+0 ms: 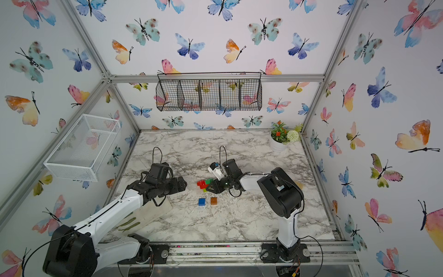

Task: Assemble the letter v with lego
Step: Adjust the lego brick at the center of the board.

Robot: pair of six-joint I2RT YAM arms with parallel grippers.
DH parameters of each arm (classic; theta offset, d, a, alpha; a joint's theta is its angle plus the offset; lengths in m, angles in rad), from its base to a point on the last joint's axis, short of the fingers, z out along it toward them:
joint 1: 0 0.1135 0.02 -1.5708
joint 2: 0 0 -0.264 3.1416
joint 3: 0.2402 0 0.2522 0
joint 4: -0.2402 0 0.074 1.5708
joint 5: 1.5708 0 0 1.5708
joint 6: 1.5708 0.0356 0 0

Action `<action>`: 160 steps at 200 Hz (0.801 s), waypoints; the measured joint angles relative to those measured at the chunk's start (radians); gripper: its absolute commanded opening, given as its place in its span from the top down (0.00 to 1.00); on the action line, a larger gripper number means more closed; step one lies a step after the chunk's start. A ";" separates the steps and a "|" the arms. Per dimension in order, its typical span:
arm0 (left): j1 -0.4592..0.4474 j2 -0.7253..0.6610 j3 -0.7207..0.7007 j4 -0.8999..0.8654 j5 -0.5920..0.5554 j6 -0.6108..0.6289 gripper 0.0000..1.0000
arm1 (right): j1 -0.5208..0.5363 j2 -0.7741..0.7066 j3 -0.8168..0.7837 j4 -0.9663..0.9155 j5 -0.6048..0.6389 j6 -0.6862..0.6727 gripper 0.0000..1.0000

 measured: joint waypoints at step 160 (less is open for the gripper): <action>0.011 0.008 -0.016 0.006 0.016 0.005 0.07 | 0.000 0.024 0.028 -0.101 -0.024 0.049 0.47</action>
